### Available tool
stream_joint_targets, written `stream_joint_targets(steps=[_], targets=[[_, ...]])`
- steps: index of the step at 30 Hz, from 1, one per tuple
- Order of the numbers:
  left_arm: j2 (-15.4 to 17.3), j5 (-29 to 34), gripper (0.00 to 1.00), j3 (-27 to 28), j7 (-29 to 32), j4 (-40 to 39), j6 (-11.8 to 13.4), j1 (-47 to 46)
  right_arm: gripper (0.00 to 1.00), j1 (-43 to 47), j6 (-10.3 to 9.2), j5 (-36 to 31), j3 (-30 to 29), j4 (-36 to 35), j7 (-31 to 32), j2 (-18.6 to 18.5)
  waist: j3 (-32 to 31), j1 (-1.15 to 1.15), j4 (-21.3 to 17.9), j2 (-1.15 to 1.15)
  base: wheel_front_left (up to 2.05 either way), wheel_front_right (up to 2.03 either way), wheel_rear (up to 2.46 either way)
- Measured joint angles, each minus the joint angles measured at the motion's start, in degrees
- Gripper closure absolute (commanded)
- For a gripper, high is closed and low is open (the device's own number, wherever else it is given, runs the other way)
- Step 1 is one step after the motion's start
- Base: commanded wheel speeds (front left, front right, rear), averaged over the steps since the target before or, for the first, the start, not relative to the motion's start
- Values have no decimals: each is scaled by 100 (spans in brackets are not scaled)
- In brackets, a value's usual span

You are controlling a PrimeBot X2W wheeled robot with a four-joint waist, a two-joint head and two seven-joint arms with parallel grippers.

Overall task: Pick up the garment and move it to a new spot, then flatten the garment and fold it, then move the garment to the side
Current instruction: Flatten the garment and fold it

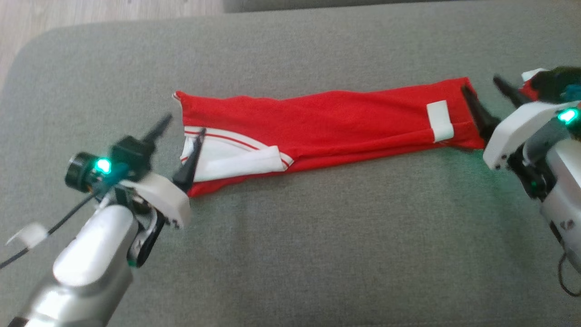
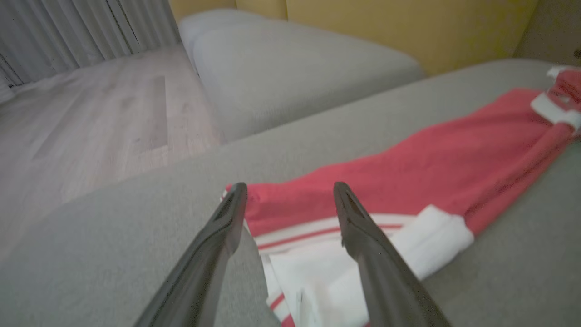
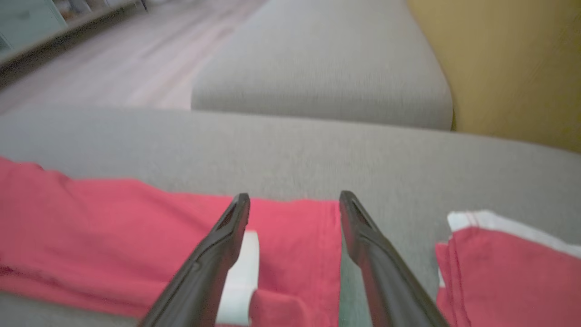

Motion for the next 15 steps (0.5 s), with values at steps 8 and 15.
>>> stream_joint_targets(steps=[8,15], targets=[[-358,-211,0,880,-1385,-478,539,165,0,30,0,-264,-1096,-310,-1390,623,-361,-1,-152,0,0,0,0],[-816,12,0,1786,-1437,-1299,738,1432,0,1390,0,-1703,-2999,-1720,-1435,1682,-612,-1,-196,0,0,0,0]])
